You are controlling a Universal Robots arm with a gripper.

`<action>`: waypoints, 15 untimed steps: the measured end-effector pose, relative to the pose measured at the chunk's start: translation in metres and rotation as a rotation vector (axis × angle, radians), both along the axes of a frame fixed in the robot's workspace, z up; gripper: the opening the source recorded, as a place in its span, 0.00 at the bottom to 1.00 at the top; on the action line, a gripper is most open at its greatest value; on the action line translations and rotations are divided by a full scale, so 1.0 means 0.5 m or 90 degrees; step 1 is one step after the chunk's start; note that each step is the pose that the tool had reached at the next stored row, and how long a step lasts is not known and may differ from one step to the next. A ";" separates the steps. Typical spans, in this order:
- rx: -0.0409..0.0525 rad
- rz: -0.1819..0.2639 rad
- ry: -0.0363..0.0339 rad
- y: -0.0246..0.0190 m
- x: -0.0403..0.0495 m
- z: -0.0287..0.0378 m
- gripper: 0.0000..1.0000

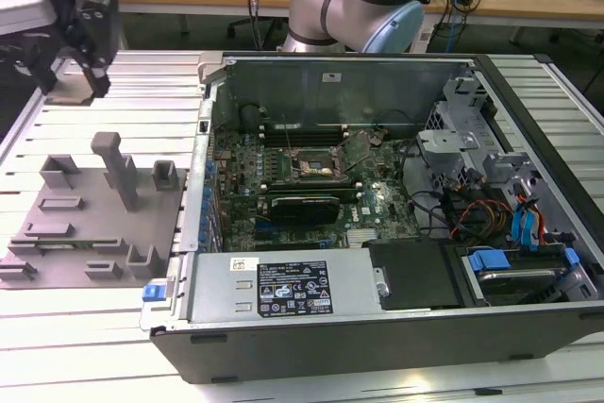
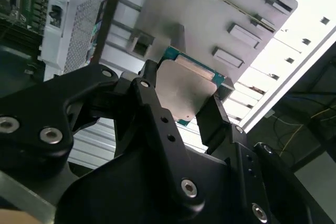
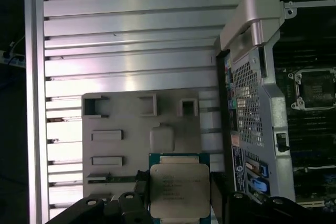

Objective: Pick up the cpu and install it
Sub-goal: 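Pick up the cpu and move it towards the insertion slot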

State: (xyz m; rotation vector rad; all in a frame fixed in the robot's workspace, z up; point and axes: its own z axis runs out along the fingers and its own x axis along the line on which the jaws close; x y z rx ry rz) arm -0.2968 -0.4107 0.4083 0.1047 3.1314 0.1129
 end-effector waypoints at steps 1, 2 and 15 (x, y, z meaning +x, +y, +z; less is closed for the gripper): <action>0.0000 0.000 0.0001 0.0000 0.008 0.000 0.55; 0.0000 0.000 0.0002 0.0000 0.023 0.000 0.55; 0.0000 0.000 0.0026 -0.0006 0.171 0.000 0.55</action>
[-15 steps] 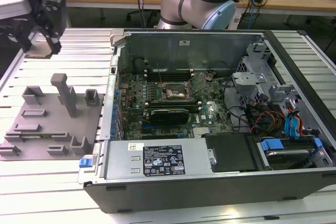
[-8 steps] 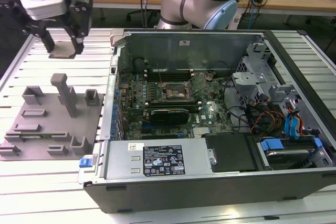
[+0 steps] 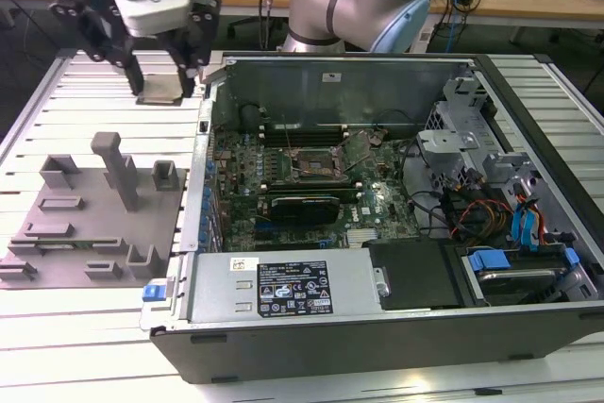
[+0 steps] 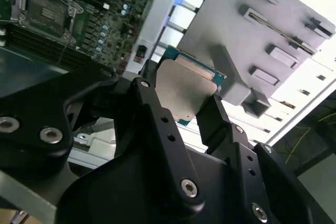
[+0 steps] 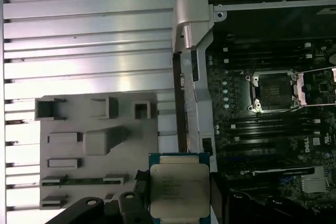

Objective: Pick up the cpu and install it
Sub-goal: 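Pick up the cpu and move it towards the insertion slot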

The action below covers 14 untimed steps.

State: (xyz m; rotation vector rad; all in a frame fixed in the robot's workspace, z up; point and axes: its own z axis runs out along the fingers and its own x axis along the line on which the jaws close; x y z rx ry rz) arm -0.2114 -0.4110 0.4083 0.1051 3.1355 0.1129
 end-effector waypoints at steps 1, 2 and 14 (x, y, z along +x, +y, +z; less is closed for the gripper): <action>0.0000 0.000 0.0002 0.0000 0.014 0.000 0.55; 0.0000 0.000 0.0005 -0.0001 0.028 0.000 0.55; 0.0001 0.000 0.0029 -0.0001 0.166 0.000 0.55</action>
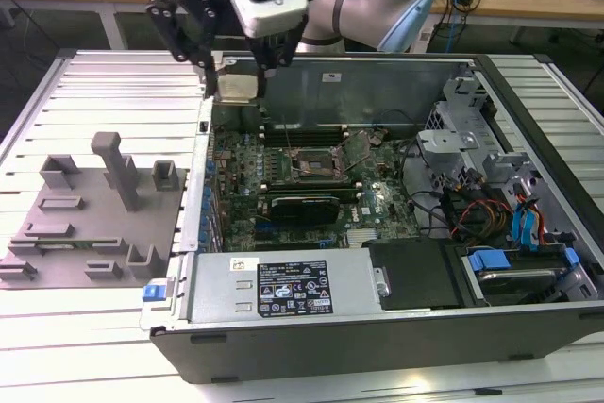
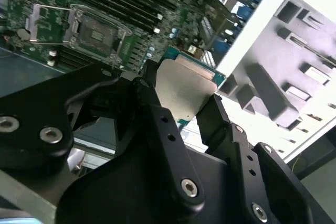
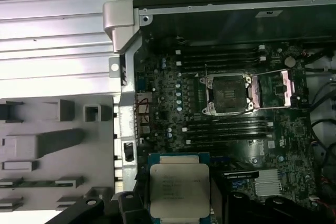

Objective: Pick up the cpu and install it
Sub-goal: 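Pick up the cpu and move it towards the insertion slot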

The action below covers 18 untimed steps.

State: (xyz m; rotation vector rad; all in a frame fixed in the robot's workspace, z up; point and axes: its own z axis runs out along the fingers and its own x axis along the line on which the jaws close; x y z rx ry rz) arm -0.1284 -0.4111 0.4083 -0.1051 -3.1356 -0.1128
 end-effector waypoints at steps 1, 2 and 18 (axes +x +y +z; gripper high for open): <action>0.0000 0.000 0.0001 0.0000 0.012 0.000 0.55; -0.0001 0.000 0.0002 0.0000 0.019 0.000 0.55; 0.0000 0.000 0.0005 0.0000 0.110 -0.007 0.55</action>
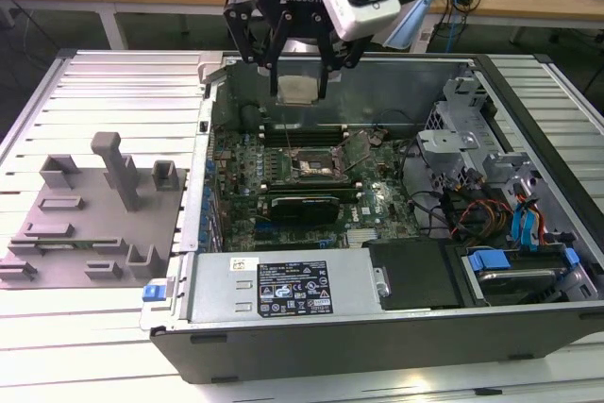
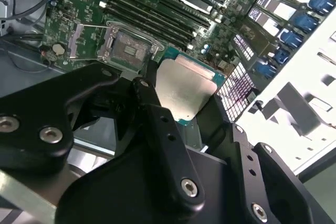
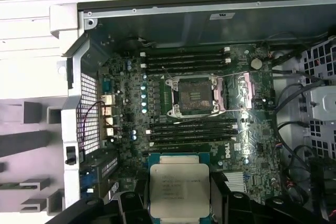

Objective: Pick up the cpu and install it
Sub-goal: 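Pick up the cpu and move it towards the insertion slot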

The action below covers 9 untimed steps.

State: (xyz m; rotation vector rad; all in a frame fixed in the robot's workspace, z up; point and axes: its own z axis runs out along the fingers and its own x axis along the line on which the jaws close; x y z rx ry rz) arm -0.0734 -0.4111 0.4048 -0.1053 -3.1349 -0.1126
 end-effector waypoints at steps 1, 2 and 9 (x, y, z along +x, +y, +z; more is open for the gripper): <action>0.0000 0.000 0.0000 0.0000 0.000 -0.004 0.55; -0.0001 0.000 0.0001 0.0000 0.000 -0.009 0.55; -0.0001 0.000 0.0012 -0.0001 0.002 -0.039 0.55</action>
